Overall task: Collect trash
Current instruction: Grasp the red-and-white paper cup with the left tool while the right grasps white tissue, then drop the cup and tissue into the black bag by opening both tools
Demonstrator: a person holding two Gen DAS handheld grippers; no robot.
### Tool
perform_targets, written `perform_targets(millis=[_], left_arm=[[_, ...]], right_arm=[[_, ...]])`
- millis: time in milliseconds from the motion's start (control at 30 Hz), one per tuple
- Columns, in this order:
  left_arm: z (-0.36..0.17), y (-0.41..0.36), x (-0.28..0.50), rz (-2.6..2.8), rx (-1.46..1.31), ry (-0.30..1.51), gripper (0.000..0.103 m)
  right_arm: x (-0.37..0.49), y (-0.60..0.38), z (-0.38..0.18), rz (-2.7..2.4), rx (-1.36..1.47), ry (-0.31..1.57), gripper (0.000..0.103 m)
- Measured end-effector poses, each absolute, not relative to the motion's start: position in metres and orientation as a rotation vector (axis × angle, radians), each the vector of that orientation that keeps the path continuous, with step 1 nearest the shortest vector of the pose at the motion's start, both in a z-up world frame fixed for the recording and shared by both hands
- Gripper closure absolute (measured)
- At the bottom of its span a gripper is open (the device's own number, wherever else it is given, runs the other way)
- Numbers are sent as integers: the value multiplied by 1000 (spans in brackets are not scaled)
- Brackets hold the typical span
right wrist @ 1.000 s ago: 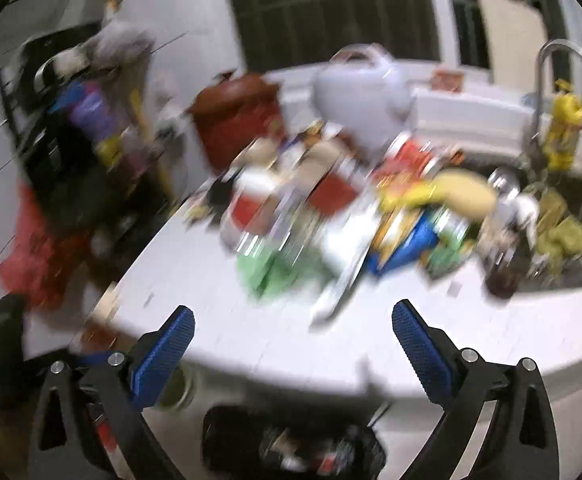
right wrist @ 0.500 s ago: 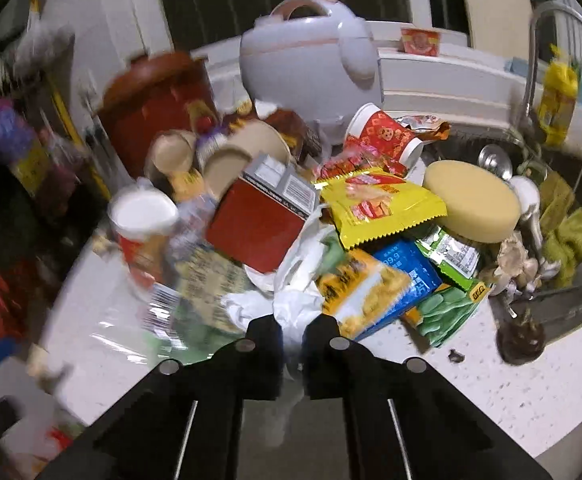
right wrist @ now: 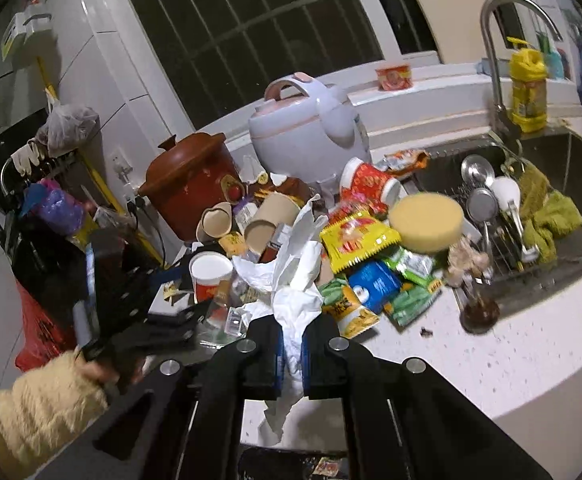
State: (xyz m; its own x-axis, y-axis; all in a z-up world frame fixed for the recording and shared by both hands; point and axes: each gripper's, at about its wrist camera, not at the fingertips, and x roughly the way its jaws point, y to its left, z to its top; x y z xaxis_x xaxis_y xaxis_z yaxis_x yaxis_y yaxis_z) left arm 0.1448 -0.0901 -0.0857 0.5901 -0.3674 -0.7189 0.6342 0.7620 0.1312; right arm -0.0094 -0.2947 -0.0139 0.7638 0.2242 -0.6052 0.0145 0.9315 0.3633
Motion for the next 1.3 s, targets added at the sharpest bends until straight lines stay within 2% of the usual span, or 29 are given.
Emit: perform_targets(millis=[100, 133, 267, 333, 567, 700, 833, 967, 1133, 1300], left_arm=[[-94, -95, 158, -611, 439, 759, 14], [-95, -94, 160, -626, 432, 765, 26], [-93, -91, 158, -667, 418, 773, 38], [-87, -86, 154, -677, 390, 775, 49], [-50, -51, 137, -709, 199, 724, 53], [-25, -24, 97, -755, 126, 673, 53], [-17, -1, 29, -822, 109, 687, 53], [-62, 11, -35, -839, 83, 856, 53], [-177, 15, -68, -765, -45, 1148, 53], [-288, 7, -66, -671, -87, 1314, 53]], right_arm=[[-14, -296, -19, 107, 376, 703, 97], [-15, -298, -19, 106, 382, 705, 97], [-22, -300, -16, 104, 401, 687, 97], [-25, -301, -10, 110, 408, 670, 97], [-35, -290, 12, 181, 401, 634, 97], [-48, -270, 19, 278, 338, 657, 97], [-71, -244, 3, 383, 228, 765, 97], [-92, -227, -53, 439, 187, 960, 97], [-96, -210, -145, 446, 191, 1157, 97], [-86, -193, -263, 392, 151, 1328, 97]])
